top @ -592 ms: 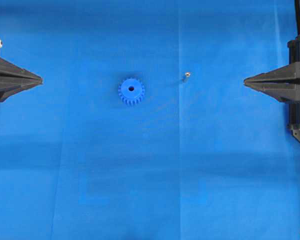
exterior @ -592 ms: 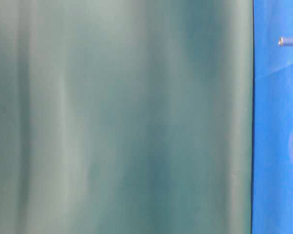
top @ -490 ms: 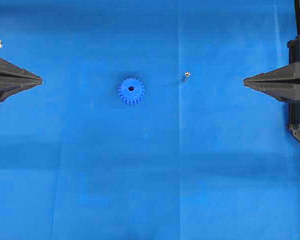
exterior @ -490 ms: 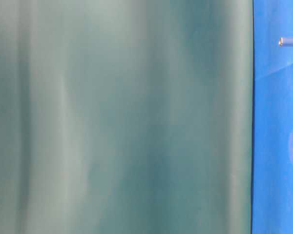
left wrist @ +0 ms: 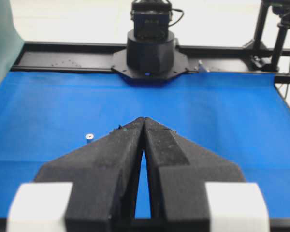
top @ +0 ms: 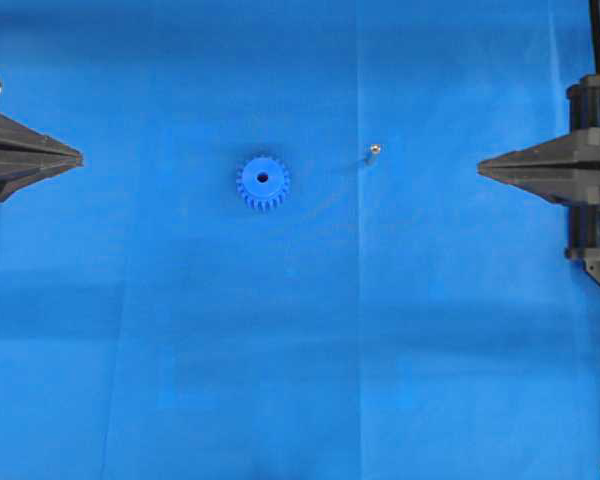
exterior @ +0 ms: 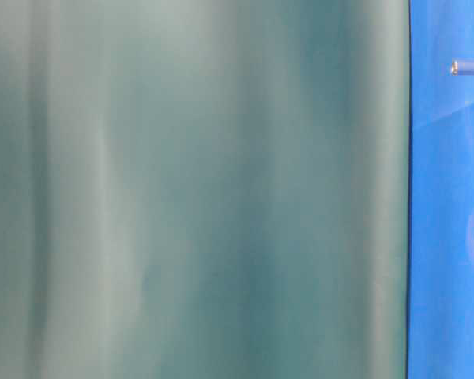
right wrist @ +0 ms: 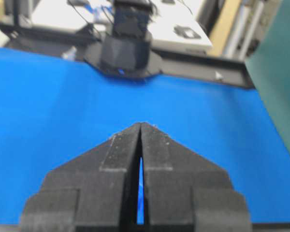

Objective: Insert the shaft placed at a random location into the center hole of the small gear at another random location.
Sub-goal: 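Move the open right gripper left over the upright silver shaft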

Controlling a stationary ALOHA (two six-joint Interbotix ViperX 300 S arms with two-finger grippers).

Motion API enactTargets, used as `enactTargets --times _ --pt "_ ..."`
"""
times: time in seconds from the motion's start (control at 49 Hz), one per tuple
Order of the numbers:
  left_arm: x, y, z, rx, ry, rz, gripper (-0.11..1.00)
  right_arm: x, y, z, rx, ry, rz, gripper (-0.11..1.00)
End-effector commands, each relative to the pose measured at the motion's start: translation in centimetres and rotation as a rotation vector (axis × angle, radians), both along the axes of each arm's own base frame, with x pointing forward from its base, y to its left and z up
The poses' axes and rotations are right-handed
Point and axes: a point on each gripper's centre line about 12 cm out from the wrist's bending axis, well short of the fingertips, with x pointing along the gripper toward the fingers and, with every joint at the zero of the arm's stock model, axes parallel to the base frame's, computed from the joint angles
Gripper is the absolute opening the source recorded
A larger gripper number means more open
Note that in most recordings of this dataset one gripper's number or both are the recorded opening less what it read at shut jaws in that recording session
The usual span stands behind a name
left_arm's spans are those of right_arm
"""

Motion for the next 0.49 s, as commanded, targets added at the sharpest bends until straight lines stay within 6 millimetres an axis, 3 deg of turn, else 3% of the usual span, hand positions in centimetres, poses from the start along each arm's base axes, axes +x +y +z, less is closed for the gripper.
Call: enactTargets --times 0.0,0.143,0.367,0.408,0.469 --pt "0.1 0.1 0.5 0.0 -0.014 0.003 0.0 0.6 -0.5 -0.1 0.002 0.0 -0.023 -0.02" --pt "0.1 0.0 0.5 0.0 -0.014 0.001 0.0 1.7 -1.4 -2.1 0.018 0.06 -0.06 0.2" --pt "0.1 0.1 0.5 0.0 -0.015 0.003 0.0 3.9 -3.5 -6.9 0.04 0.169 -0.144 0.85" --pt "0.1 0.1 0.5 0.0 -0.014 0.003 0.0 4.3 -4.0 -8.0 0.046 0.184 -0.161 0.88" --pt "0.0 0.1 0.5 0.0 -0.015 0.003 0.0 4.8 -4.6 -9.2 0.059 0.191 -0.188 0.81"
